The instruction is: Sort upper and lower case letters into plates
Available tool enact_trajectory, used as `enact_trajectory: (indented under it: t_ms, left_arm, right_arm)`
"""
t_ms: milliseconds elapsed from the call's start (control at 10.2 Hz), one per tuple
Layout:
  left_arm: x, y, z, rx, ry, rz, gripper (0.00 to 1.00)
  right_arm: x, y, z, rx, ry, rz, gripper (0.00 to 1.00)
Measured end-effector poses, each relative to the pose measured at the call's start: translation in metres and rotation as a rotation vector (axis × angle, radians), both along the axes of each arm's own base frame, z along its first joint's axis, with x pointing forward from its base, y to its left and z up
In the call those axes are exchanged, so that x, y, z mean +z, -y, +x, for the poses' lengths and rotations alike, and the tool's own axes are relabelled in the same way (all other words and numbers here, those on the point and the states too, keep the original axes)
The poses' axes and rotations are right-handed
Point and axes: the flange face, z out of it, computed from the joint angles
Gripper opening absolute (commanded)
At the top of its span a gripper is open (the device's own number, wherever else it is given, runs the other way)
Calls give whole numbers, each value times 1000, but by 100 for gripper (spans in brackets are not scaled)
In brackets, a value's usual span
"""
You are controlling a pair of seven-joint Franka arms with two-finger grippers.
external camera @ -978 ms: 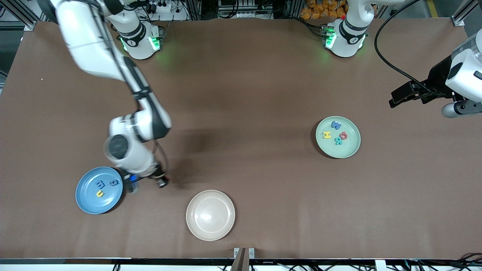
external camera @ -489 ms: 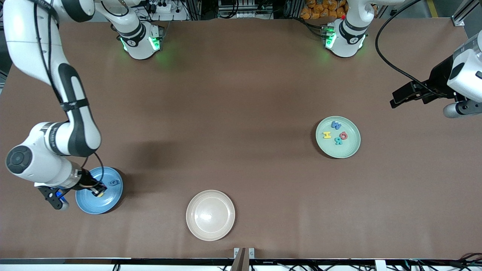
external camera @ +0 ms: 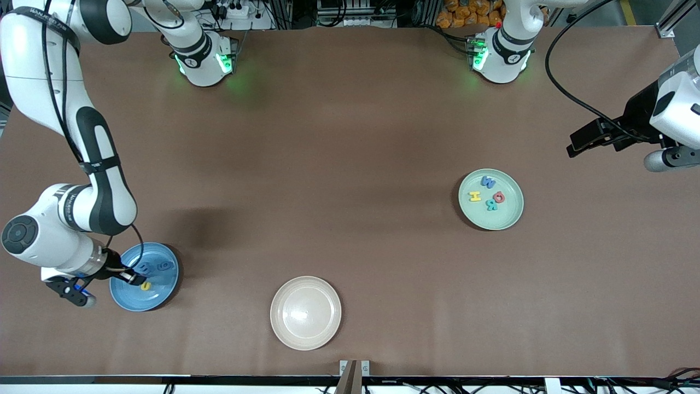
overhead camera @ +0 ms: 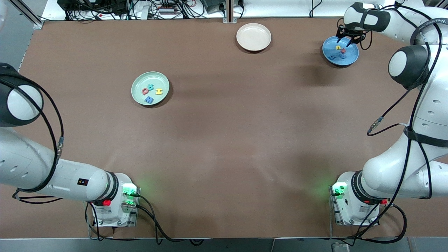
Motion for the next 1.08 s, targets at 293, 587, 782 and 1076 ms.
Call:
enact_trajectory:
  t_ms: [293, 587, 782, 1076]
  left_arm:
    - [2, -3, -3, -5, -11, -14, 100]
    - [4, 2, -7, -22, -22, 9, 100]
    - [6, 6, -11, -34, -23, 13, 100]
    - [4, 2, -14, -52, -32, 16, 100]
  right_arm:
    - [63, -17, -33, 251, -77, 10, 100]
    - [122, -37, -98, 399, -89, -44, 100]
    - [179, -73, -127, 475, -61, -90, 100]
    - [263, -85, -161, 494, -38, -103, 100]
